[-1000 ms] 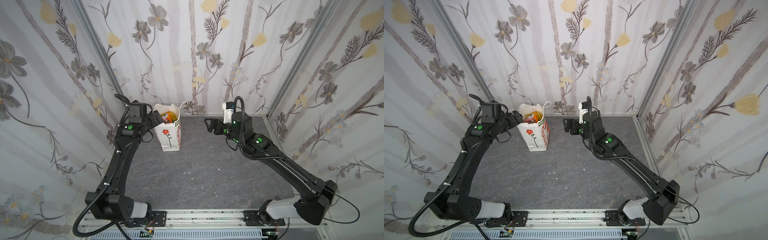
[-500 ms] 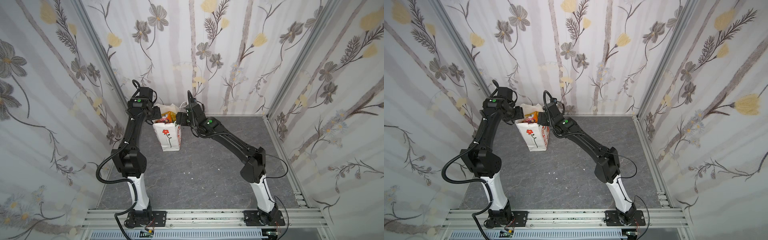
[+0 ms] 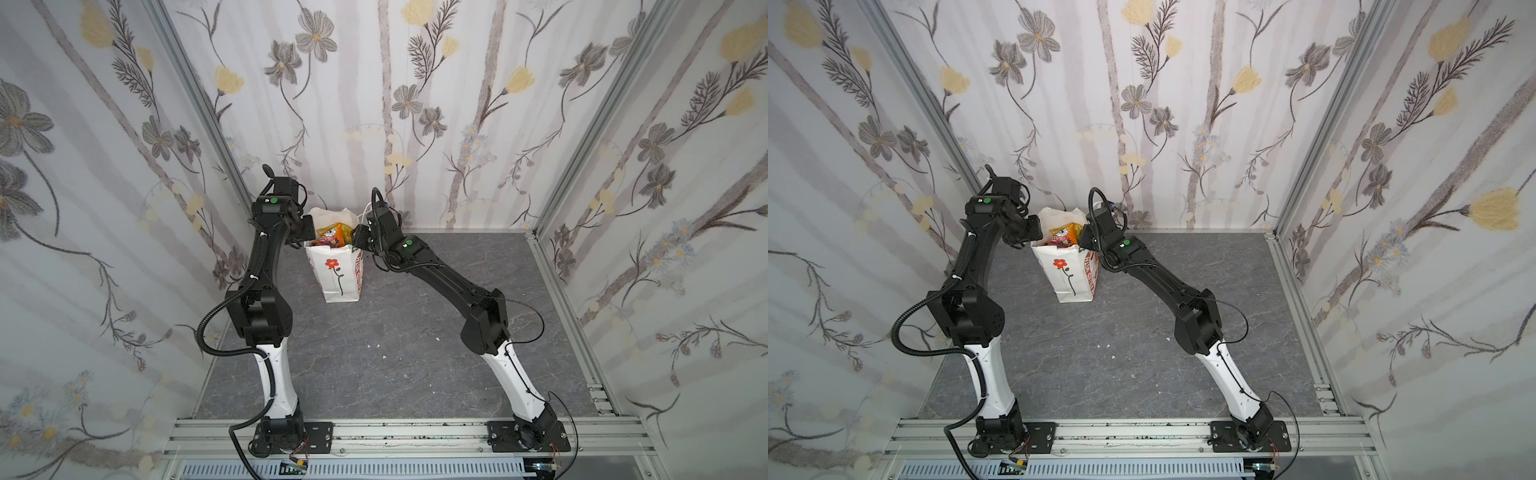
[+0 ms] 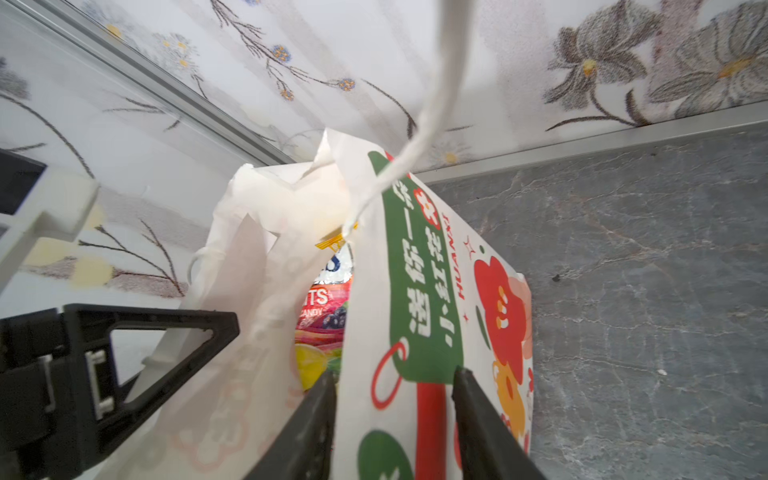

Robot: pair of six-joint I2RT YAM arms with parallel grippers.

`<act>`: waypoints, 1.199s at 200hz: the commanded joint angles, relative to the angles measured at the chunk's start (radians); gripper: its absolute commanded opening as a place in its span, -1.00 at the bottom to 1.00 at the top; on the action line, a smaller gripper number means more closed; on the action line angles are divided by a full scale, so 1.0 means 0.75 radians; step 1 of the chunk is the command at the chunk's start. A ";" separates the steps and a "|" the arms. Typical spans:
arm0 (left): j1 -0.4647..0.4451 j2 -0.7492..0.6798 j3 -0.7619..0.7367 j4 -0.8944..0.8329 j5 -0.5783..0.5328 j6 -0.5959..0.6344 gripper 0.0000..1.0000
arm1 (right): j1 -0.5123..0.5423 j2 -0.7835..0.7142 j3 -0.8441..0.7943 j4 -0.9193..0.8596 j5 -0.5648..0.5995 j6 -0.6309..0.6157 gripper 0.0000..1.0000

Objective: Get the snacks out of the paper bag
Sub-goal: 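Grasp the bag rim with both grippers and pull it nearer the robot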

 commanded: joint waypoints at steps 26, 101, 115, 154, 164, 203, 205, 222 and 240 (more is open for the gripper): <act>0.001 0.013 0.010 -0.055 0.153 -0.016 -0.63 | 0.004 -0.029 0.013 0.020 -0.044 0.044 -0.62; -0.030 -0.199 -0.264 0.038 0.462 -0.149 -1.00 | -0.010 -0.263 -0.157 -0.099 -0.012 -0.032 -1.00; -0.052 -0.249 -0.329 0.053 0.501 -0.175 -1.00 | -0.019 -0.354 -0.268 -0.105 -0.027 -0.041 -1.00; -0.193 -0.433 -0.576 0.131 0.537 -0.226 -1.00 | -0.034 -0.649 -0.654 -0.101 -0.023 -0.117 -1.00; -0.228 -0.499 -0.655 0.177 0.555 -0.266 -1.00 | -0.039 -0.735 -0.769 -0.089 -0.019 -0.127 -1.00; -0.422 -0.736 -0.906 0.358 0.542 -0.436 -1.00 | -0.043 -1.127 -1.250 0.002 0.011 -0.124 -1.00; -0.434 -0.746 -0.915 0.366 0.539 -0.444 -1.00 | -0.041 -1.146 -1.273 0.004 0.009 -0.120 -1.00; -0.519 -0.810 -0.992 0.421 0.511 -0.506 -1.00 | -0.033 -1.298 -1.473 0.045 0.007 -0.089 -1.00; -0.613 -0.860 -1.068 0.452 0.475 -0.542 -1.00 | -0.018 -1.492 -1.658 0.082 0.011 -0.048 -1.00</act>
